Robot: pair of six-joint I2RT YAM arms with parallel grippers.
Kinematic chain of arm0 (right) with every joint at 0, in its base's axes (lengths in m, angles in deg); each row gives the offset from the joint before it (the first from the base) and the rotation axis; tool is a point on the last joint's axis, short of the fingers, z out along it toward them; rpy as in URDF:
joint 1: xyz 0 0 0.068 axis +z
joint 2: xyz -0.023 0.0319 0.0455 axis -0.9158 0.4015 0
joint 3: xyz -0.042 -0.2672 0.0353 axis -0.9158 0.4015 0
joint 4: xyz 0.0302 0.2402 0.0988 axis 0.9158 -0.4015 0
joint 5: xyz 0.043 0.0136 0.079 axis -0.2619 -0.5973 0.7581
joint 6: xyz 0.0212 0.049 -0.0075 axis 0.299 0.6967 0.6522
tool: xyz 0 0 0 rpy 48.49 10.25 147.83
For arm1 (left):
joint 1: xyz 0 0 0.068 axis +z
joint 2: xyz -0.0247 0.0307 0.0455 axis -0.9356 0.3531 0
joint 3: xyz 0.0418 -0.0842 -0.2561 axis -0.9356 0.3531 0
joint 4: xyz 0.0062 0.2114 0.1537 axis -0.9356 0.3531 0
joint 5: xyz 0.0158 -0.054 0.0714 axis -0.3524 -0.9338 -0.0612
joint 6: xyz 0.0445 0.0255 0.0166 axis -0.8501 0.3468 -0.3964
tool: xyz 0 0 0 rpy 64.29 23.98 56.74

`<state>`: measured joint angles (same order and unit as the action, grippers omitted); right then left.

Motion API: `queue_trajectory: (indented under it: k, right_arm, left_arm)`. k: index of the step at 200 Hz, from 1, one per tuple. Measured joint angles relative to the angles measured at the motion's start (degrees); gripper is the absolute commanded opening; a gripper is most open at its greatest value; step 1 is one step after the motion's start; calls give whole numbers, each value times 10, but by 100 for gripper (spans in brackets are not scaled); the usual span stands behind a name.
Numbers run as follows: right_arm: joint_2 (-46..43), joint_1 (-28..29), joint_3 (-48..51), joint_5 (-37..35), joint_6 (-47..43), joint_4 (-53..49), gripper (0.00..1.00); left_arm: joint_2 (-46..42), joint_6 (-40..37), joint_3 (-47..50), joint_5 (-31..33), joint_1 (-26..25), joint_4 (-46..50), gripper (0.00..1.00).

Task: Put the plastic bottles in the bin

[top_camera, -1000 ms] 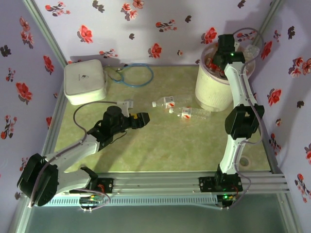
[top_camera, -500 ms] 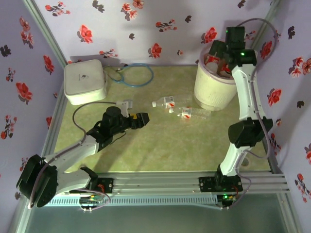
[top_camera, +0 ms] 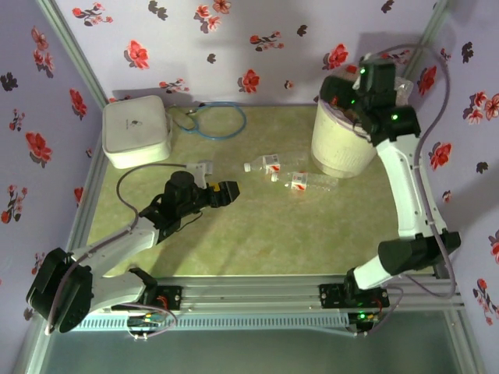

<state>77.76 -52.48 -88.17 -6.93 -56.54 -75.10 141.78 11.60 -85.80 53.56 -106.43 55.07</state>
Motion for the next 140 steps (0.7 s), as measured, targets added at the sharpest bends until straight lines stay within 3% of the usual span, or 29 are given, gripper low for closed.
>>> queue_trajectory:
  k: [32,60,89,140]
  right_arm:
    - [-58,67,128,-12,15,16,99]
    - [-114,87,268,0,68,81,99]
    - [-149,87,411,25,167,173,99]
    - [-126,94,546,3,372,283,93]
  left_arm:
    - [38,0,-7,-1,0,-3,87]
    - [83,0,-24,-9,0,-13,87]
    - [110,0,-35,-18,0,-31,87]
    - [115,3,-37,-20,0,-44,87]
